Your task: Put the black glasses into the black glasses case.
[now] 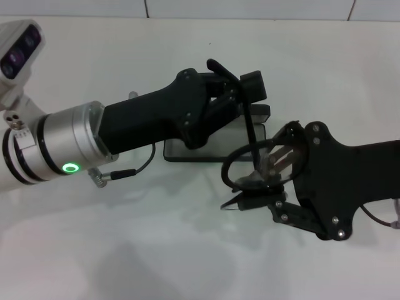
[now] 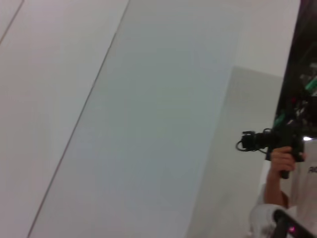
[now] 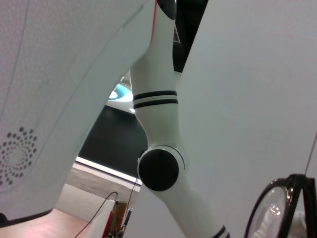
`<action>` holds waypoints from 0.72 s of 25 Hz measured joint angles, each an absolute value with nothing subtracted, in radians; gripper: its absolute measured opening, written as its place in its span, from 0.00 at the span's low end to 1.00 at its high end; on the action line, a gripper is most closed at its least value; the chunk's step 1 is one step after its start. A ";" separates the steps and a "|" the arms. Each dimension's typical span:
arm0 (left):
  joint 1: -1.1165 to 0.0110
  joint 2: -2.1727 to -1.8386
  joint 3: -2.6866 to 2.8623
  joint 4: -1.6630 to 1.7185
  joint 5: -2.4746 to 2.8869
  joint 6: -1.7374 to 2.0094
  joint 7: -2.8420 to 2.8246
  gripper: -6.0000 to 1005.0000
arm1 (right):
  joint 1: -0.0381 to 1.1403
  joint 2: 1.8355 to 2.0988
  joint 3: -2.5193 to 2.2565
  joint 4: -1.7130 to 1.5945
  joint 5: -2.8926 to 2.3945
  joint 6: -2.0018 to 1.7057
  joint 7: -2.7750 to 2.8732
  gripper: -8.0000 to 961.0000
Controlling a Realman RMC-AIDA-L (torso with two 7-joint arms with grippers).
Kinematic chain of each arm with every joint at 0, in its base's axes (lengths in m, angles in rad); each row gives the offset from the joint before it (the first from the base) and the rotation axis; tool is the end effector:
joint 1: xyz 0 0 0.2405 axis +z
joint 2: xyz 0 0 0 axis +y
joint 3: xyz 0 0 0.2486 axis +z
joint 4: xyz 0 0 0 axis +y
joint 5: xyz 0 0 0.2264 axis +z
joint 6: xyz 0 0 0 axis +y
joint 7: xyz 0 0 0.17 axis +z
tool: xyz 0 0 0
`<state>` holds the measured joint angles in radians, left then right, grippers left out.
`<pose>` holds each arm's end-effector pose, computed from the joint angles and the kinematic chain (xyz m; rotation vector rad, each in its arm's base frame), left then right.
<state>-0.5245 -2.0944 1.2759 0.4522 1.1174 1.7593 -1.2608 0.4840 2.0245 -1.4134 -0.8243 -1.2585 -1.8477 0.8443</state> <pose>-0.1563 0.3075 -0.0418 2.6301 0.4778 1.5907 0.1284 0.2805 -0.0206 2.7187 0.7006 -1.3226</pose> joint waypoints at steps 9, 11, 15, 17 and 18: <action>-0.525 -2.094 1.290 0.451 1.124 1.818 -1.235 0.07 | 0.487 2.026 -1.414 -0.803 -1.260 -1.802 0.844 0.11; -0.525 -2.094 1.309 0.452 1.123 1.821 -1.234 0.07 | 0.488 2.026 -1.414 -0.800 -1.260 -1.800 0.844 0.11; -0.527 -2.096 1.319 0.452 1.123 1.822 -1.225 0.07 | 0.488 2.026 -1.415 -0.799 -1.260 -1.798 0.844 0.11; -0.526 -2.096 1.319 0.451 1.121 1.822 -1.220 0.07 | 0.488 2.026 -1.419 -0.799 -1.260 -1.798 0.844 0.11; -0.524 -2.097 1.319 0.450 1.118 1.821 -1.217 0.07 | 0.487 2.026 -1.421 -0.799 -1.259 -1.799 0.844 0.11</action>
<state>-0.5243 -2.0967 1.3191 0.4505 1.1176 1.8215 -1.2172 0.4867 2.0264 -1.4206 -0.7991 -1.2590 -1.7988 0.8436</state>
